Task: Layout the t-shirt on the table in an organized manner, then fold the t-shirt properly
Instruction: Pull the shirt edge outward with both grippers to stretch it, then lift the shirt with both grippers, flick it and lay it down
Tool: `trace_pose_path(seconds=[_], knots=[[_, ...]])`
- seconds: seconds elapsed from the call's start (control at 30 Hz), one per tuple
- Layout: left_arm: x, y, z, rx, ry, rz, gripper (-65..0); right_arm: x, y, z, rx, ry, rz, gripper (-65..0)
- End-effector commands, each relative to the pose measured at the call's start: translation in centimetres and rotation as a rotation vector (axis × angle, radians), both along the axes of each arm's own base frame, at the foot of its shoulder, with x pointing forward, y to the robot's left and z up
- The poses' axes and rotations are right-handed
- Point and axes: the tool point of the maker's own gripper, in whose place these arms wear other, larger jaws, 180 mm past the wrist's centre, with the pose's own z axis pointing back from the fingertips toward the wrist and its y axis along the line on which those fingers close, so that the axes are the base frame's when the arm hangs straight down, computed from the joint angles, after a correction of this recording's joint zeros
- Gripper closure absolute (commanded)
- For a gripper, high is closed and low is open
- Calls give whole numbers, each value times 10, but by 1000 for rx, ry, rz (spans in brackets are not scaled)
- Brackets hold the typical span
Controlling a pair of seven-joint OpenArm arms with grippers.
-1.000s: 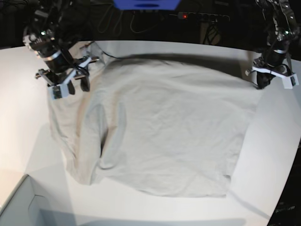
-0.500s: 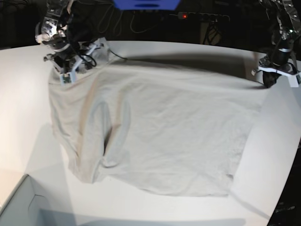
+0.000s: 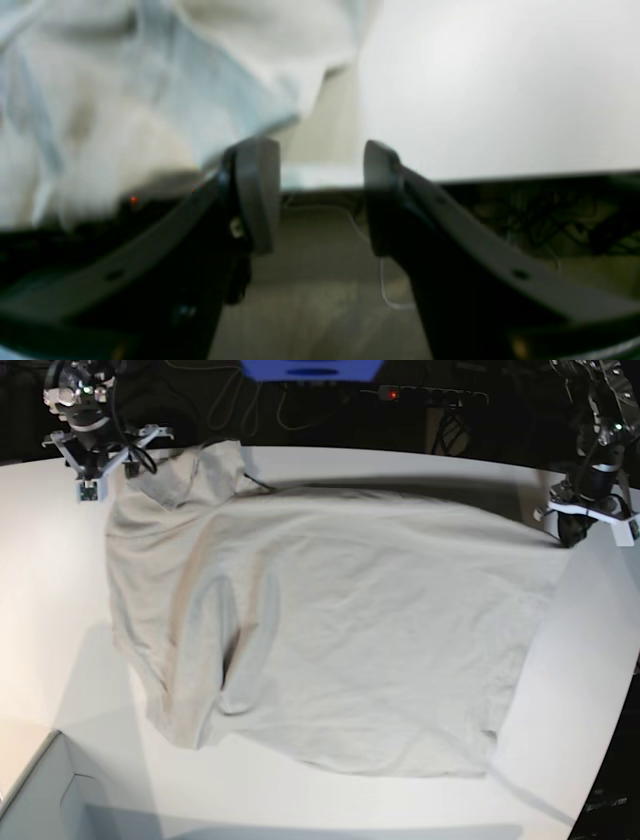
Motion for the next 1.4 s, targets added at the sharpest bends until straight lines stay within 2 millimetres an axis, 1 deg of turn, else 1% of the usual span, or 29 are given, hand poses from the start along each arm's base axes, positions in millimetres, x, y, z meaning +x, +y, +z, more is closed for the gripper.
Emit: trace_pose_path(seconds=[0.0,0.1,0.13,0.2,0.27,0.33,0.5,0.57,0.67,0.77,0.83,0.9,0.93,0.97,1.03,1.1,1.17,1.23,1.37], knots=[[5,5,12,26,-39,-3,0,13,-5,15,-22,-61,-1,-278],[5,5,13,23,-42,-1,0,26,-5,27,-36,-99,8,-281],[5,6,12,24,-41,-1,0,30,-5,31,-41,-114,11,-291],[4,5,11,23,-37,0,0,33,-5,32,-41,-120,11,-331],[4,5,11,19,-37,1,0,34,-3,26,-27,-112,9,-373],[3,5,11,21,-37,0,0,33,-1,17,-9,-94,4,-394],[4,5,11,22,-37,0,0,21,5,-8,38,-37,-7,-395],[4,5,11,22,-37,0,0,23,7,-16,57,-26,-14,-394],[4,5,11,23,-38,0,0,17,12,-29,84,7,-19,-394],[4,5,11,22,-38,1,0,16,14,-32,90,12,-18,-390],[4,5,11,23,-37,0,0,24,14,-30,91,-3,-16,-383],[4,5,11,23,-37,0,0,26,11,-29,85,-6,-13,-337],[4,5,11,23,-37,0,0,27,11,-29,85,-7,-8,-297],[4,5,11,23,-37,0,0,29,15,-31,98,-7,8,-253],[4,5,11,24,-39,2,0,33,23,-36,134,5,62,-135],[1,6,4,12,-22,10,0,30,20,-39,138,24,94,-5],[-1,7,-1,3,-13,17,0,27,12,-39,135,24,83,0],[-2,7,-2,1,-12,18,0,25,5,-32,128,8,83,0],[-1,6,3,4,-22,13,0,30,-22,-3,48,-51,49,0]])
